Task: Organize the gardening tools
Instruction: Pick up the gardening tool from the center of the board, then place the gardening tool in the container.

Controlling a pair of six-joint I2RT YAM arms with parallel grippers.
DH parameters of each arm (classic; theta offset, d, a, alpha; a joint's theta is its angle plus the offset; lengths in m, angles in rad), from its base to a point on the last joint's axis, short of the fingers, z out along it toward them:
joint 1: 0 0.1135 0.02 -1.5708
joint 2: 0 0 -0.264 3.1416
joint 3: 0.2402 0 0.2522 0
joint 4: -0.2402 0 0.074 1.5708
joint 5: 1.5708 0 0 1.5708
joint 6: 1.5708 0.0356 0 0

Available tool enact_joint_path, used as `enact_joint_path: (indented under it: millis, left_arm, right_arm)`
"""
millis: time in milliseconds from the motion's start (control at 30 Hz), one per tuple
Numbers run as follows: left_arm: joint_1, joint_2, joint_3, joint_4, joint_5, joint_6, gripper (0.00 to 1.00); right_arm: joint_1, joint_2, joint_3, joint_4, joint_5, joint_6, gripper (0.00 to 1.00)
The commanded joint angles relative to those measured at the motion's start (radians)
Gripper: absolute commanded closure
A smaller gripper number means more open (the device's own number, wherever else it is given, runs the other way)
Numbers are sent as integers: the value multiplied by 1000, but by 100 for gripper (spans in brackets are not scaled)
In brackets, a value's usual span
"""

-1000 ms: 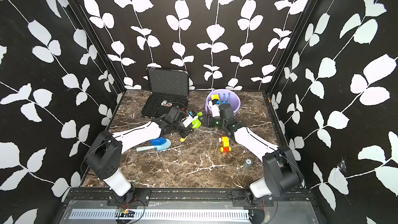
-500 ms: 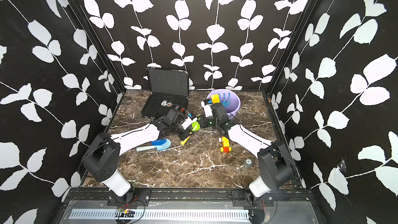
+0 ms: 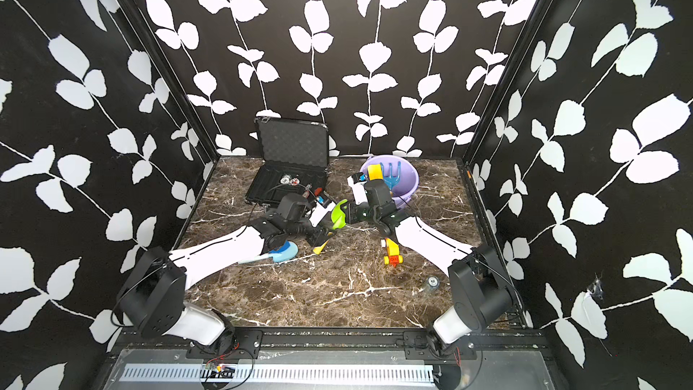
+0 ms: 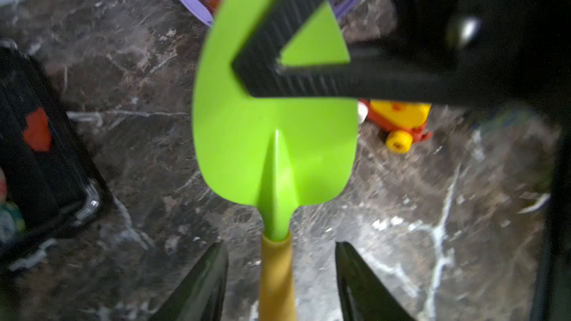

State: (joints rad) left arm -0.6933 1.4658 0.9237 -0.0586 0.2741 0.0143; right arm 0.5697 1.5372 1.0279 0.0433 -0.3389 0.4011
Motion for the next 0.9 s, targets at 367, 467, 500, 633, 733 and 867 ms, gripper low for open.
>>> enact_joint_path:
  millis: [367,467,500,633,733,867]
  left_arm:
    - [-2,-397,-253,39,-494,-220,1]
    - [-2,-500,-309,5,-608,-280,1]
    - [-2,-536,-327,-6,-639,-297,1]
    - [-2,-663,-386,-47,-724,-351,1]
    - [-2,-745,-412,-78,-767,-377,1]
    - [-2,-834,-436,-120,-818,-392,1]
  right_arm:
    - [18,-79,33,-61,154,-86,100]
    - [20,-97,46,-89,194,-106,100]
    - [19,-103,54,-96,208,-112,100]
    - [19,-127,77,-113,251,-133,100]
    - [19,-141,104,-129,290,-149,100]
    - [19,-154,156,-155,348,-174,100]
